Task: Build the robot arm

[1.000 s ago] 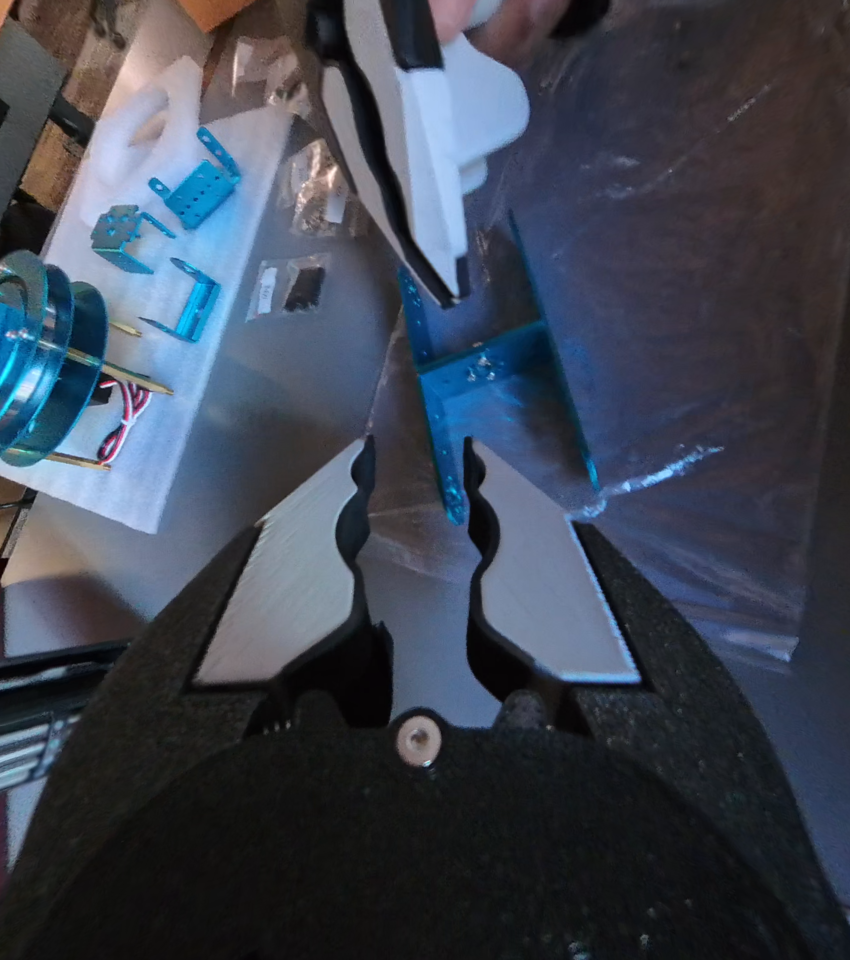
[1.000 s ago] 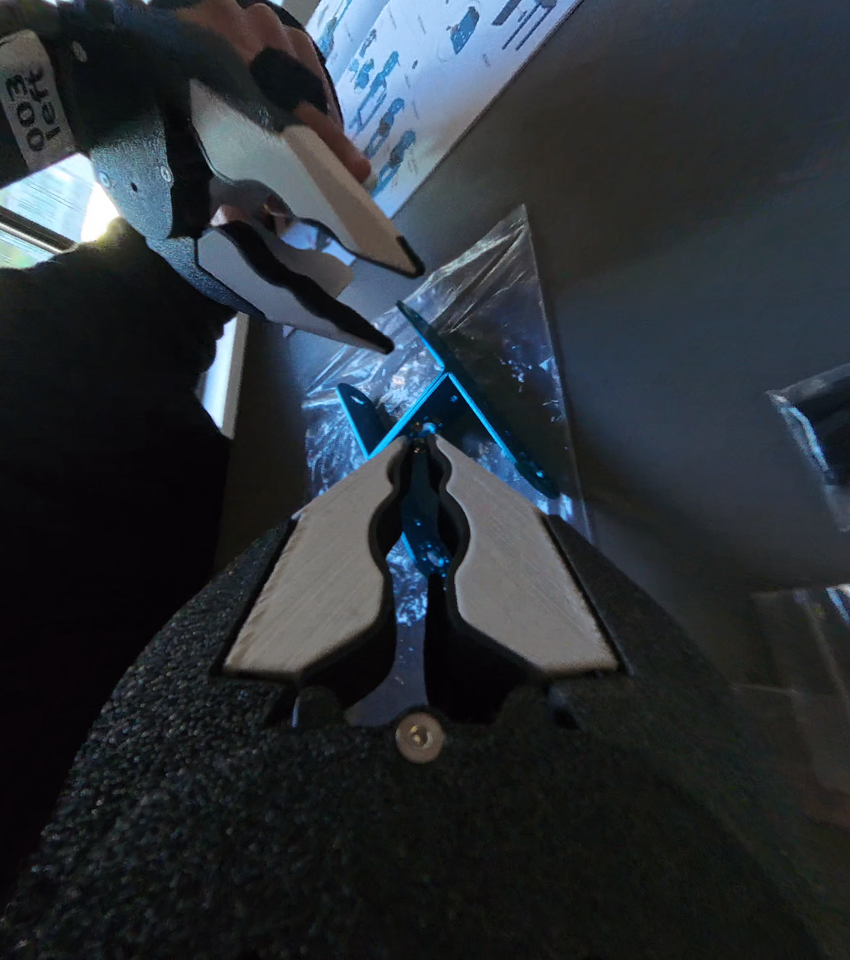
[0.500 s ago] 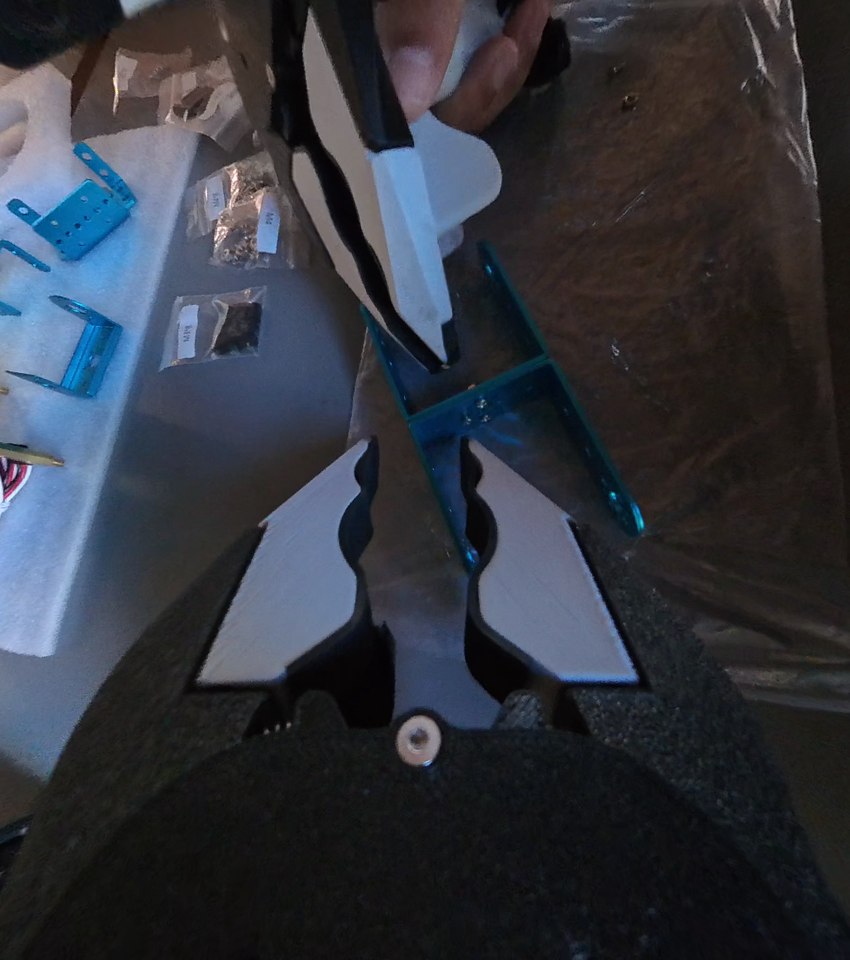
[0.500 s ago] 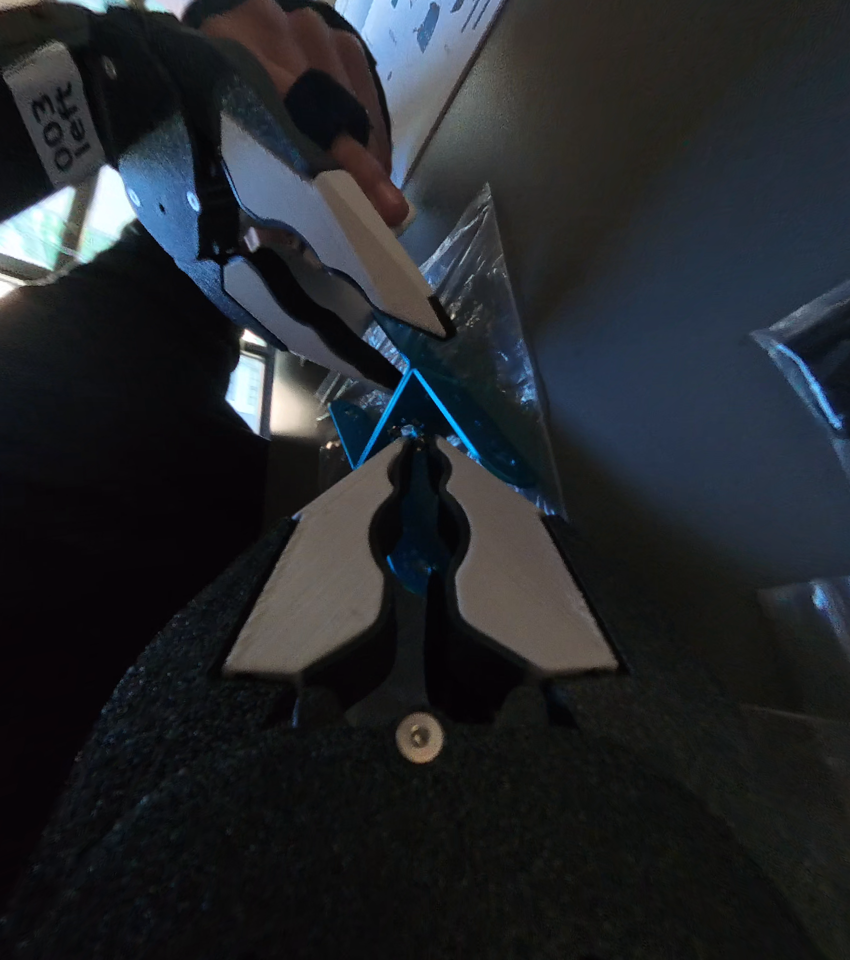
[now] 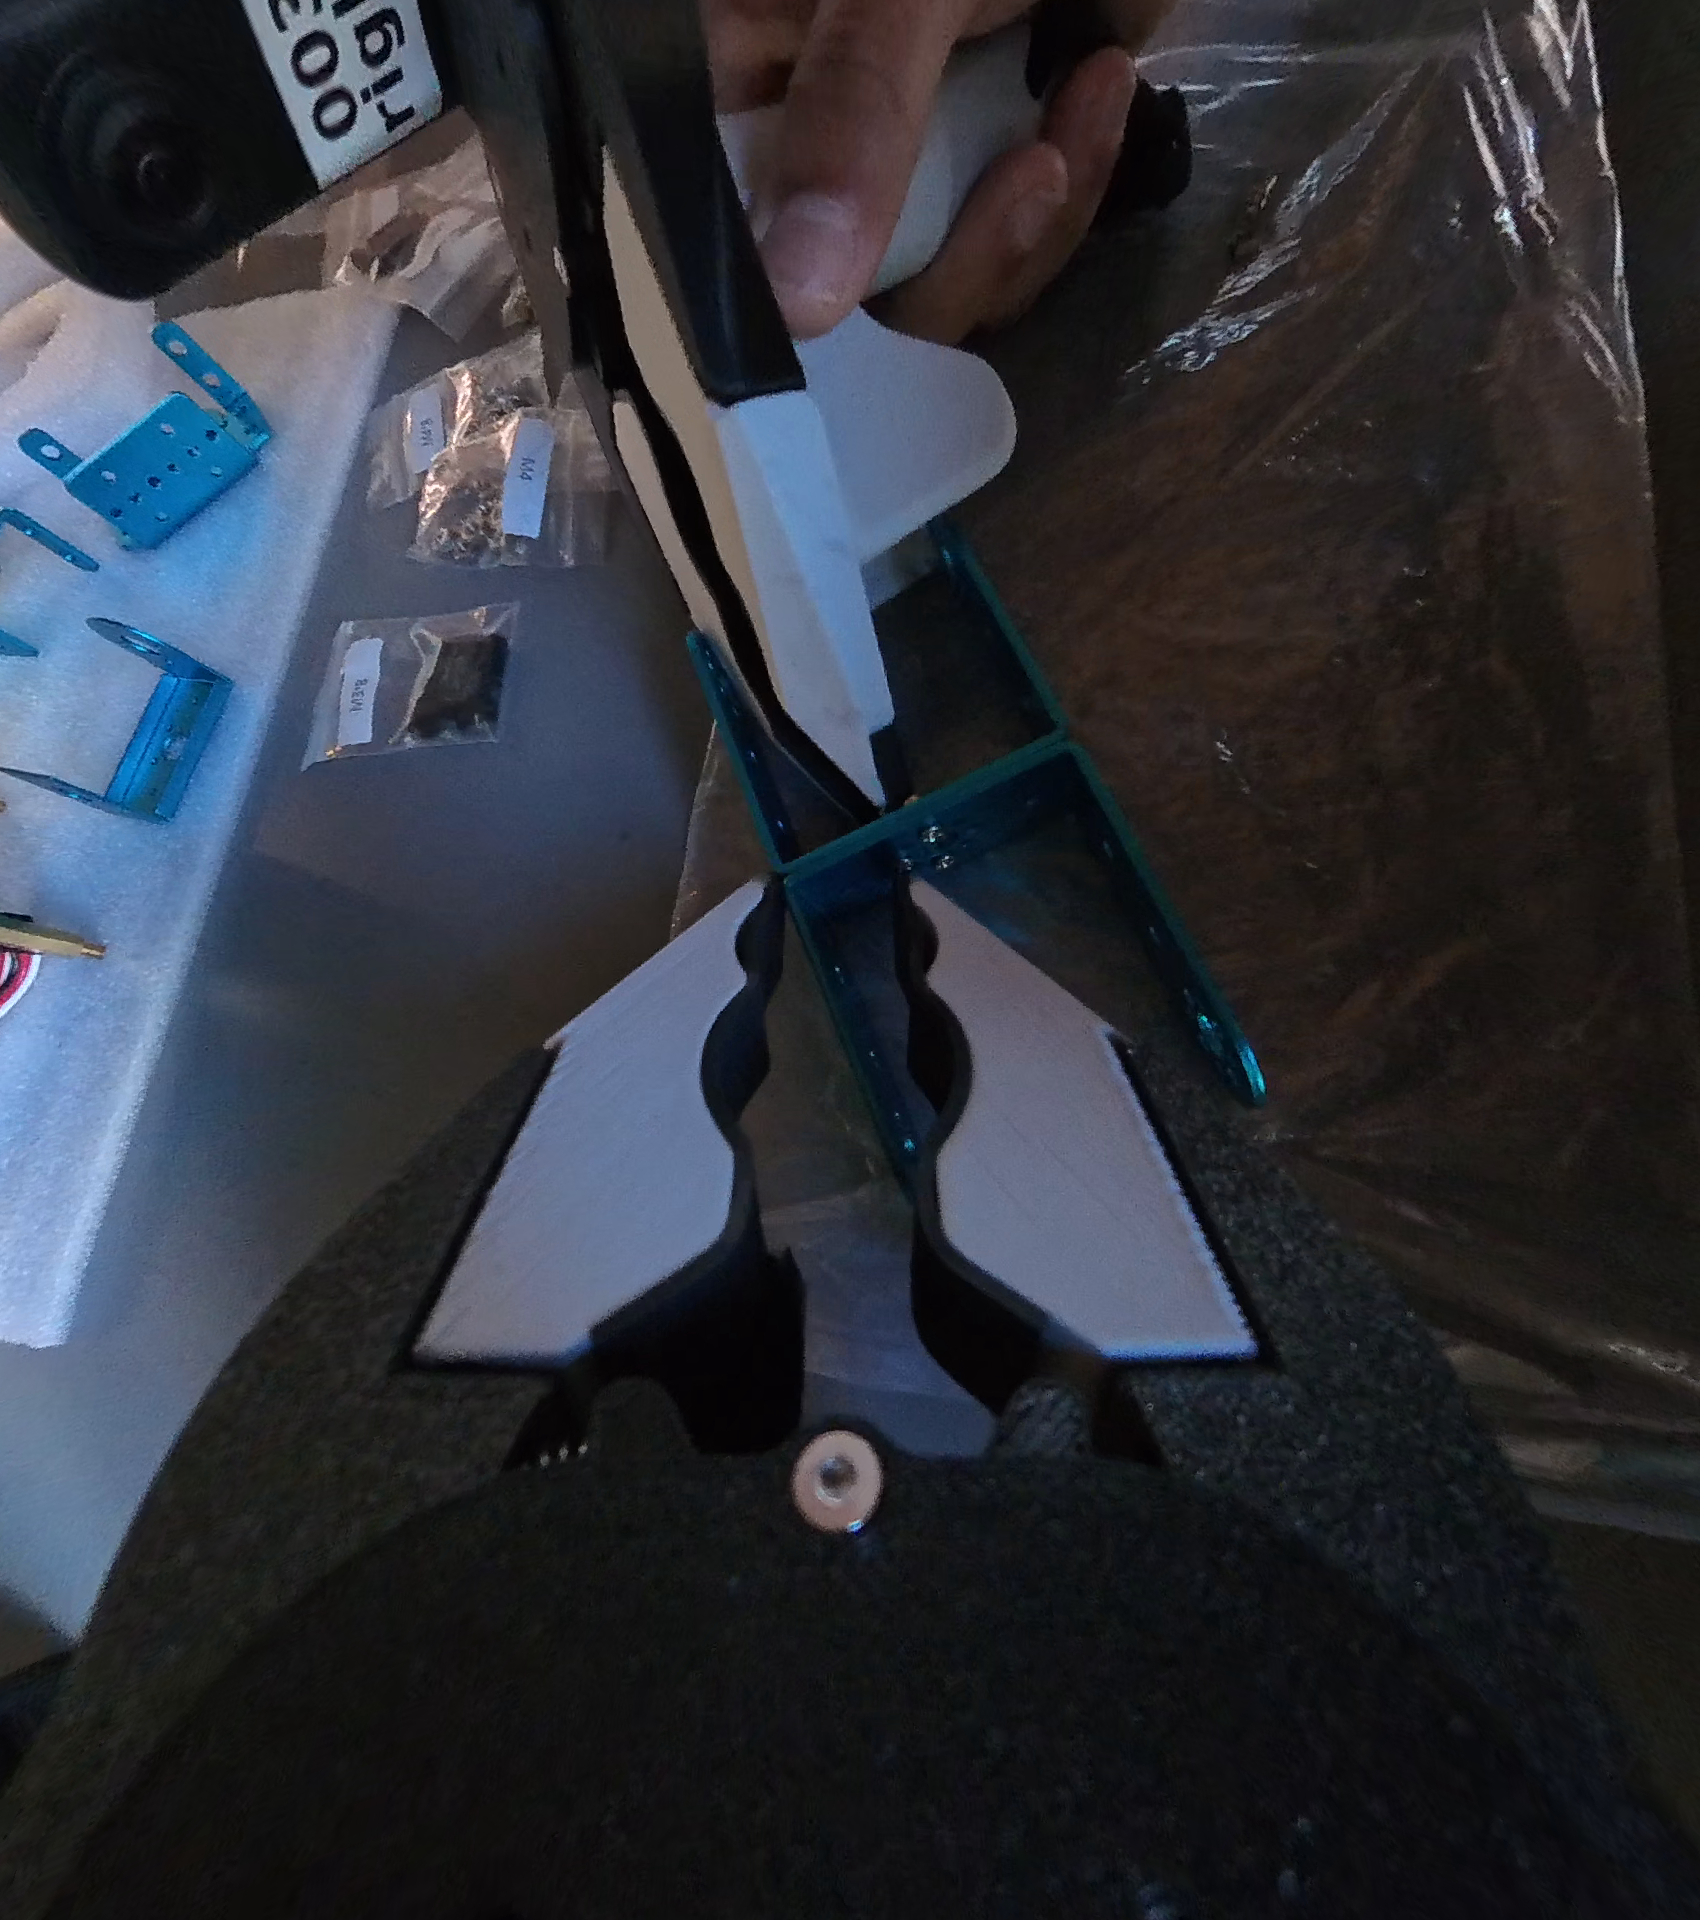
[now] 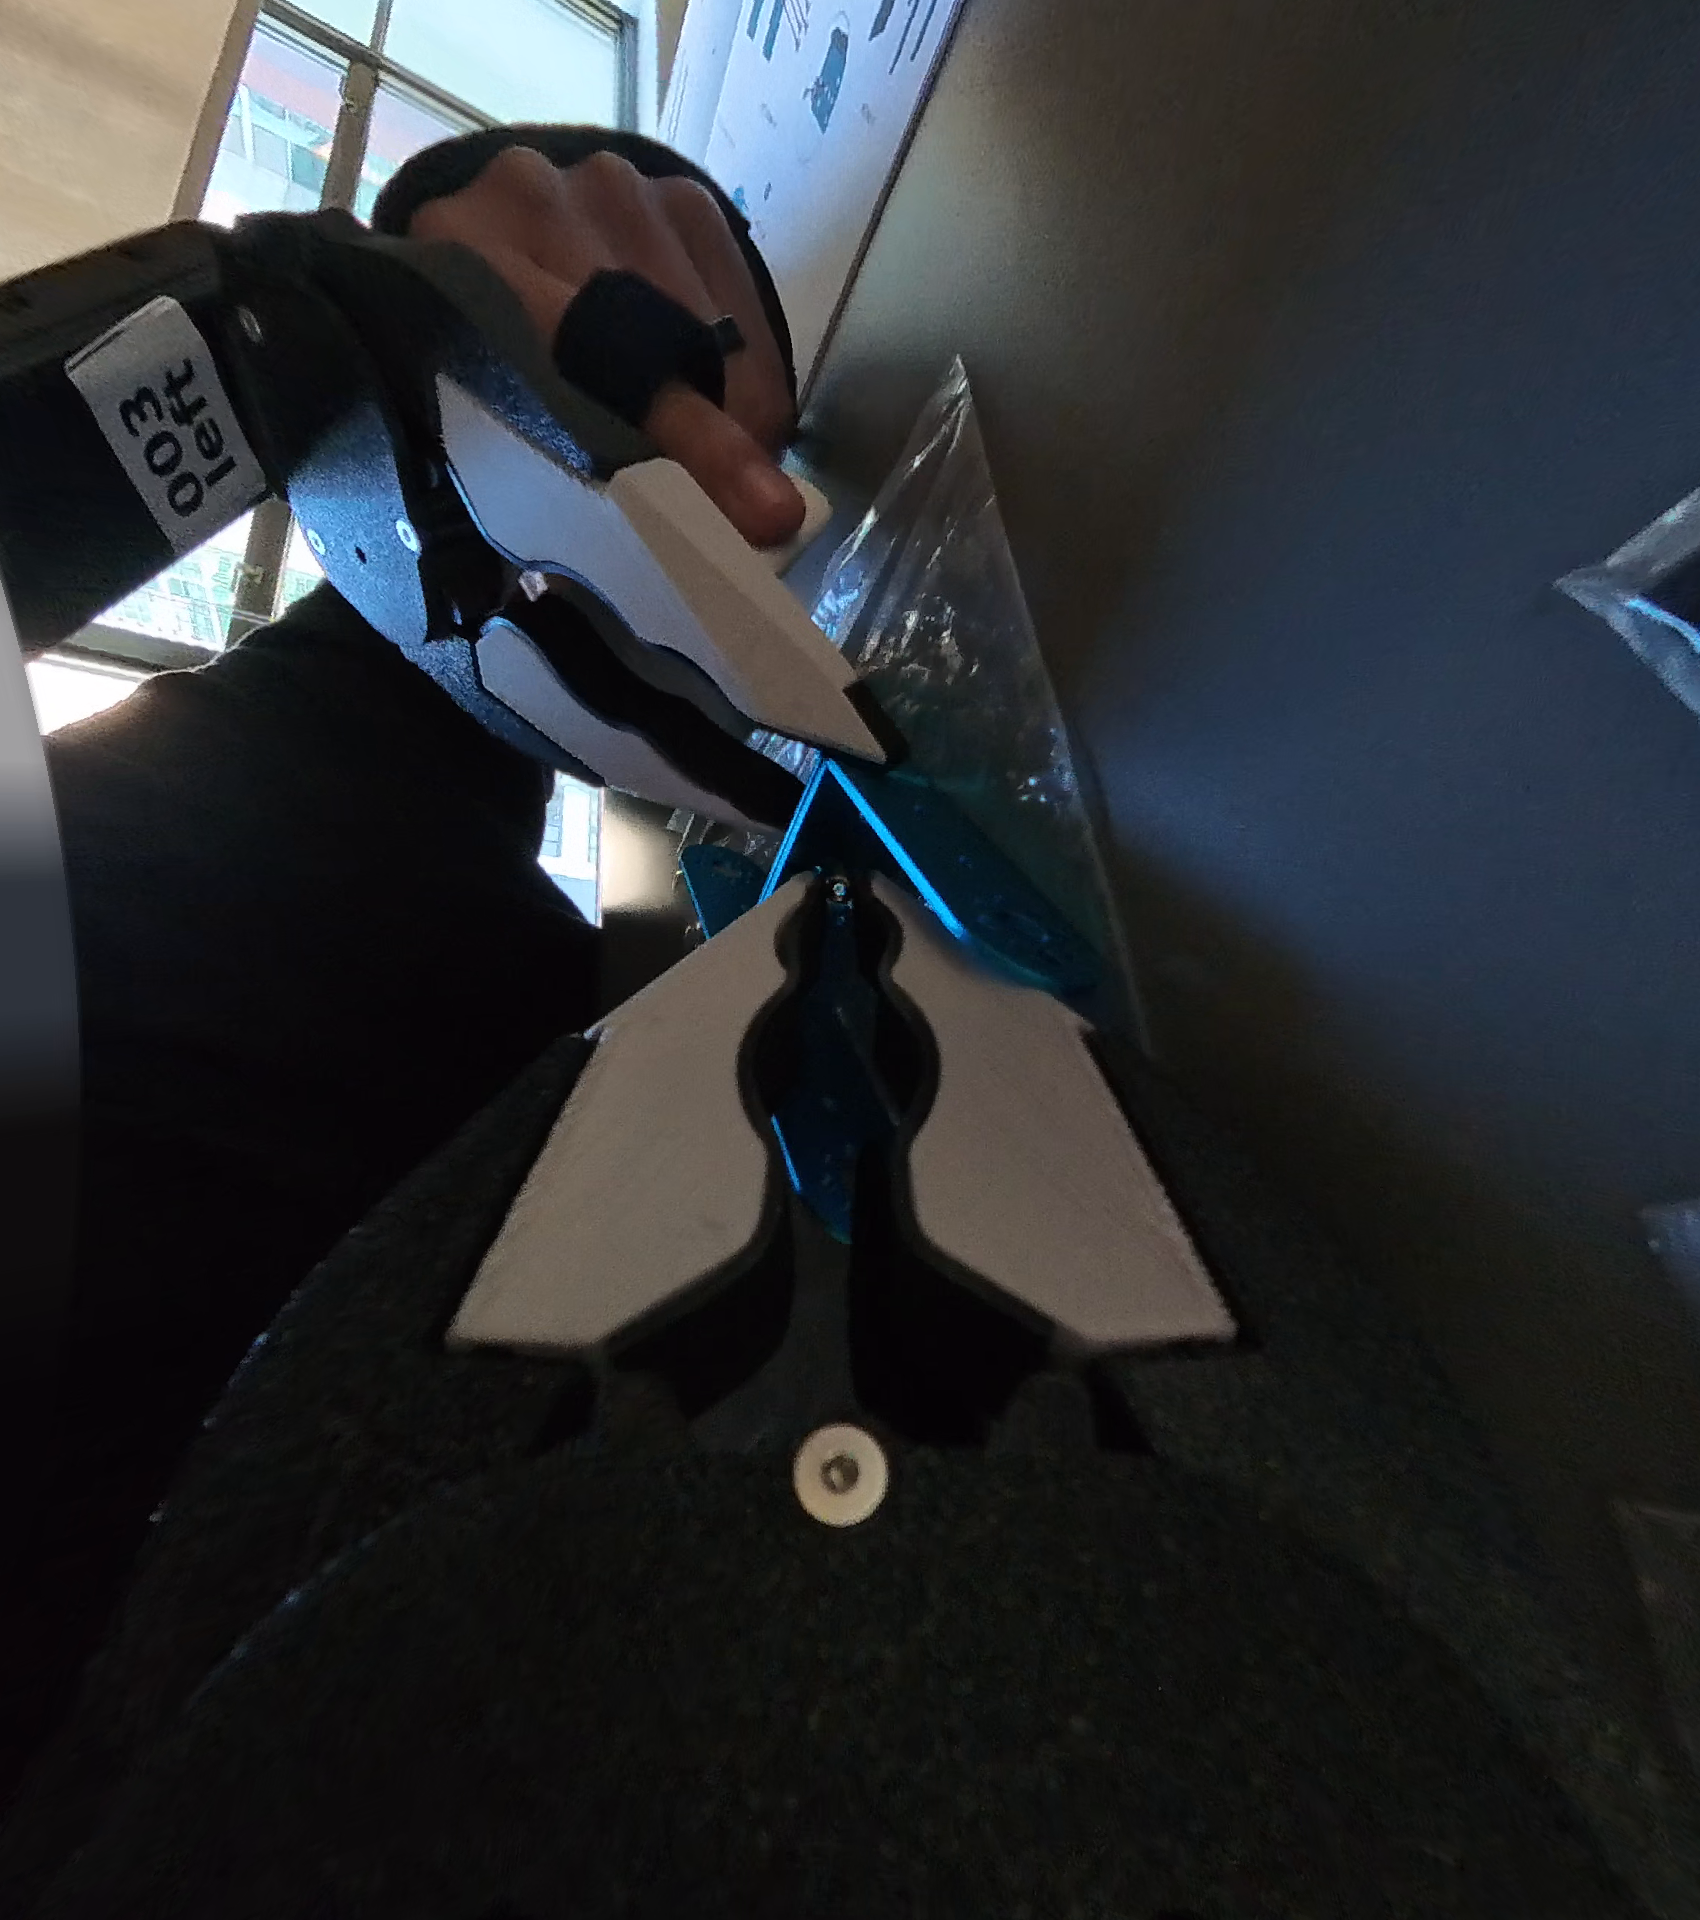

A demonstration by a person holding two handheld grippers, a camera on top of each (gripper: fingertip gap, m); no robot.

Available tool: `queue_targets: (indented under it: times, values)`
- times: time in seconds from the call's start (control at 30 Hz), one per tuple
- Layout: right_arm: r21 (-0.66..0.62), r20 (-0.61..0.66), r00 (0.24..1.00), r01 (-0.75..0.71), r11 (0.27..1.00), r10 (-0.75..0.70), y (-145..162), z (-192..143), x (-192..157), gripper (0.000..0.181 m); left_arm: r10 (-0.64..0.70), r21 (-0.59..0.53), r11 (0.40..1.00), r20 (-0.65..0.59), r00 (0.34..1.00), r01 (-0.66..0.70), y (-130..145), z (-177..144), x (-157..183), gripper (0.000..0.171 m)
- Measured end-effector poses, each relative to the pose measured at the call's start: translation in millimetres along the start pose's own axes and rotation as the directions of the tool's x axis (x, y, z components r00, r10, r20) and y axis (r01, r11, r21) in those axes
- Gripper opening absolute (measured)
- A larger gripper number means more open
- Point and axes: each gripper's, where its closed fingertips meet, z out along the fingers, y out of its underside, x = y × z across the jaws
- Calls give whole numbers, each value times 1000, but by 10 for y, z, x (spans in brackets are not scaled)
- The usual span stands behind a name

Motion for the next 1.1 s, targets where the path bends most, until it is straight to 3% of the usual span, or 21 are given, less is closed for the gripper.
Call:
queue_targets:
  times: [0.47, 0.7, 0.83, 1.1]
  values:
    - [11, -28, 1000, 6, 1000, -6, -3, 5, 28, 2, -16, -8, 1000, 67, 998, 16, -13, 7, -39, 14]
    - [2, 13, 1000, -22, 1000, 22, -7, -43, 16, 2, 75, -16, 997, 163, 984, -74, -56, 2, -74, 13]
    - [-4, -1, 1000, -14, 1000, 14, 5, -36, 27, 3, 97, -41, 995, 139, 986, -92, 22, 24, -39, 16]
    - [-5, -16, 1000, -3, 1000, 3, 10, -19, 39, 2, 13, -12, 1000, 30, 999, -13, -7, 8, 53, 23]
